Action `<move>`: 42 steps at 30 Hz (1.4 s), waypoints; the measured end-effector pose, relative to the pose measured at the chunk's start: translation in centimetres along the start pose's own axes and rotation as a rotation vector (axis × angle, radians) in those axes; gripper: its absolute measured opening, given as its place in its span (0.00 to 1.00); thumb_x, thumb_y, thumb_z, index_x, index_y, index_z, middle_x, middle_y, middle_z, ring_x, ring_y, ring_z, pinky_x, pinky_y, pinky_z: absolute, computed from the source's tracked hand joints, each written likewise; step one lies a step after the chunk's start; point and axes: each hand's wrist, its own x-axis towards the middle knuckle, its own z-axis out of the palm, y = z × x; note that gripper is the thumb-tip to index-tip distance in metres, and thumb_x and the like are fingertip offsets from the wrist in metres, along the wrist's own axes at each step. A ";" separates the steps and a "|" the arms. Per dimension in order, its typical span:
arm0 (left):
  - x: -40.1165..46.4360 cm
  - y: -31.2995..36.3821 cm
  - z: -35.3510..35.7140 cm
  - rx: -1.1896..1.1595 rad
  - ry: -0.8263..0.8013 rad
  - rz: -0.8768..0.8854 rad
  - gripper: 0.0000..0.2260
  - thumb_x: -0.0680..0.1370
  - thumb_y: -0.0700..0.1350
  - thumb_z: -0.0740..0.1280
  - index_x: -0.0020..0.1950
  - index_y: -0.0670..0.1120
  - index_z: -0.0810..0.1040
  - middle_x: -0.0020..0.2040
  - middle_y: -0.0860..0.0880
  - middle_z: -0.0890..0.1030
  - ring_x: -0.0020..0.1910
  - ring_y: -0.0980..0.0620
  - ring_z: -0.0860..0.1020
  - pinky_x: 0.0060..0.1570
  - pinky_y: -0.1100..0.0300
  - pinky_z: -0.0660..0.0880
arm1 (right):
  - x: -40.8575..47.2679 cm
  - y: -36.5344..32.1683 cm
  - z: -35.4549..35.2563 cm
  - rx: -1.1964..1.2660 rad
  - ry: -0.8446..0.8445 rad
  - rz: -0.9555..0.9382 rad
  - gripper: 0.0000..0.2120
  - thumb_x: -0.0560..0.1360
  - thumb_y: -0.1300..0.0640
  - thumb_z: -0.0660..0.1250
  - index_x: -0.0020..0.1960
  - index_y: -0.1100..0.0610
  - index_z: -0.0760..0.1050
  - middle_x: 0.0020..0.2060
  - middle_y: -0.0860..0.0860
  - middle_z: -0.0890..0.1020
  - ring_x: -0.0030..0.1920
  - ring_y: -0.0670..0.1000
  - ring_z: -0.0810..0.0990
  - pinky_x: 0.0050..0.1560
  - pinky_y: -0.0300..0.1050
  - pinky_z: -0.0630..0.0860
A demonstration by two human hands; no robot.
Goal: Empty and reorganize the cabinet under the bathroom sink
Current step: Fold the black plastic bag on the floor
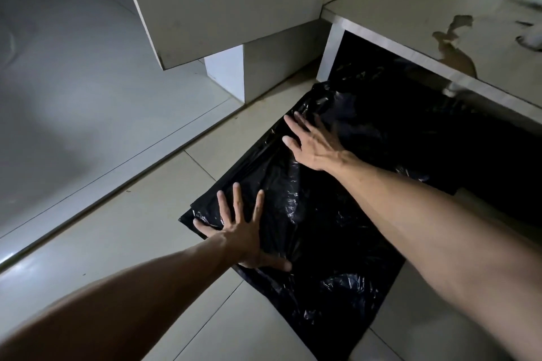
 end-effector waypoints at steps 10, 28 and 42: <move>-0.3 -1.8 -1.1 -0.020 -0.014 -0.181 0.69 0.43 0.85 0.60 0.64 0.60 0.16 0.64 0.42 0.15 0.68 0.28 0.24 0.63 0.20 0.45 | -10.3 4.3 -1.3 0.061 -0.347 0.180 0.34 0.78 0.30 0.52 0.80 0.40 0.51 0.82 0.49 0.45 0.80 0.58 0.55 0.76 0.60 0.59; -9.7 26.9 7.3 0.069 -0.167 0.676 0.30 0.75 0.66 0.65 0.57 0.39 0.77 0.46 0.44 0.77 0.47 0.45 0.79 0.40 0.60 0.70 | -30.5 20.2 -8.1 -0.249 -0.905 0.613 0.33 0.63 0.48 0.81 0.66 0.53 0.78 0.62 0.50 0.80 0.54 0.55 0.82 0.53 0.54 0.83; -9.6 33.6 7.4 -0.410 -0.035 0.633 0.17 0.72 0.41 0.66 0.60 0.51 0.81 0.54 0.46 0.83 0.54 0.46 0.82 0.53 0.59 0.78 | -37.1 24.8 -5.8 0.088 -0.516 0.543 0.06 0.75 0.62 0.67 0.47 0.60 0.83 0.35 0.52 0.78 0.35 0.51 0.74 0.37 0.42 0.69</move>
